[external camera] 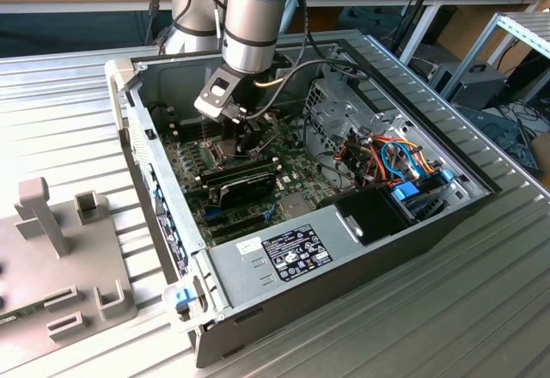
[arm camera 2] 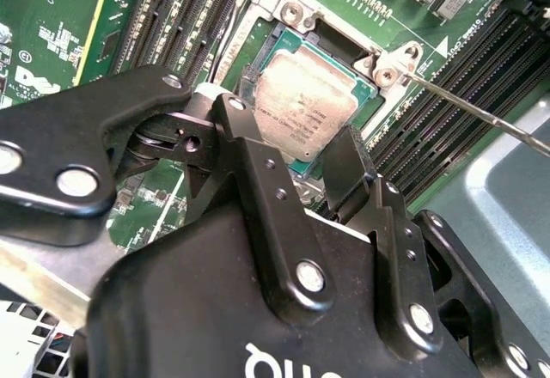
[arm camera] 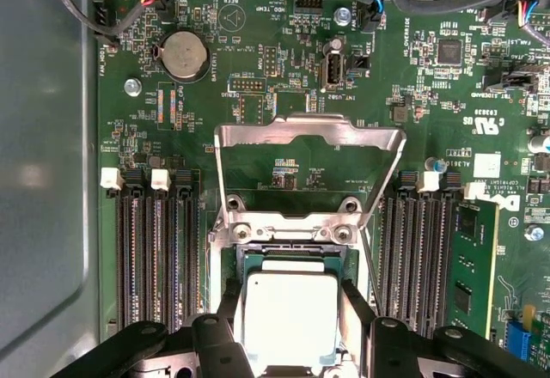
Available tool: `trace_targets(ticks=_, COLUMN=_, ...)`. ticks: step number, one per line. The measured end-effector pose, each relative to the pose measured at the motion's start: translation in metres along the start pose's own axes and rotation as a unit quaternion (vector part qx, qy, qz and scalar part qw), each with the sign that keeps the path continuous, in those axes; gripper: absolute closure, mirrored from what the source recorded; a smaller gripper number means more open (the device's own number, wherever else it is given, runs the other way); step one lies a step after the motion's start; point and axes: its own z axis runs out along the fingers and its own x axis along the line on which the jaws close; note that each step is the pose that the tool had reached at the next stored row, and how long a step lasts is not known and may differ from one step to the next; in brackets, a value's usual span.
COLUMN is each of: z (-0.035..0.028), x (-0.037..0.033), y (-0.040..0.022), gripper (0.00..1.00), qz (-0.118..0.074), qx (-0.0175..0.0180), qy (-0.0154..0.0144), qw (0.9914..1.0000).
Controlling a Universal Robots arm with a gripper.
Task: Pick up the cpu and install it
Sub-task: 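Place the cpu into insertion slot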
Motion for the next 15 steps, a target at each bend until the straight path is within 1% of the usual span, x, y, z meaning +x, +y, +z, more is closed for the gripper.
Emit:
trace_targets(ticks=5, z=0.0, x=0.0, y=-0.0003, gripper=0.43, qz=0.0, qx=-0.0002, qy=0.0, qw=1.0)
trace_targets(ticks=6, z=0.0, x=0.0, y=-0.0003, gripper=0.42, qz=0.0, qx=-0.0002, qy=0.0, qw=1.0)
trace_targets(ticks=7, z=0.0, x=0.0, y=-0.0005, gripper=0.36, qz=0.0, qx=-0.0003, qy=0.0, qw=1.0)
trace_targets(ticks=11, z=0.0025, x=0.0001, y=-0.0023, gripper=0.36, qz=0.0, qx=-0.0003, qy=0.0, qw=1.0)
trace_targets(ticks=12, z=0.0027, x=0.0001, y=-0.0023, gripper=0.36, qz=0.0, qx=-0.0002, qy=0.0003, qw=1.0)
trace_targets(ticks=15, z=0.0032, x=0.0002, y=-0.0023, gripper=0.36, qz=0.0, qx=-0.0003, qy=0.0027, qw=1.0)
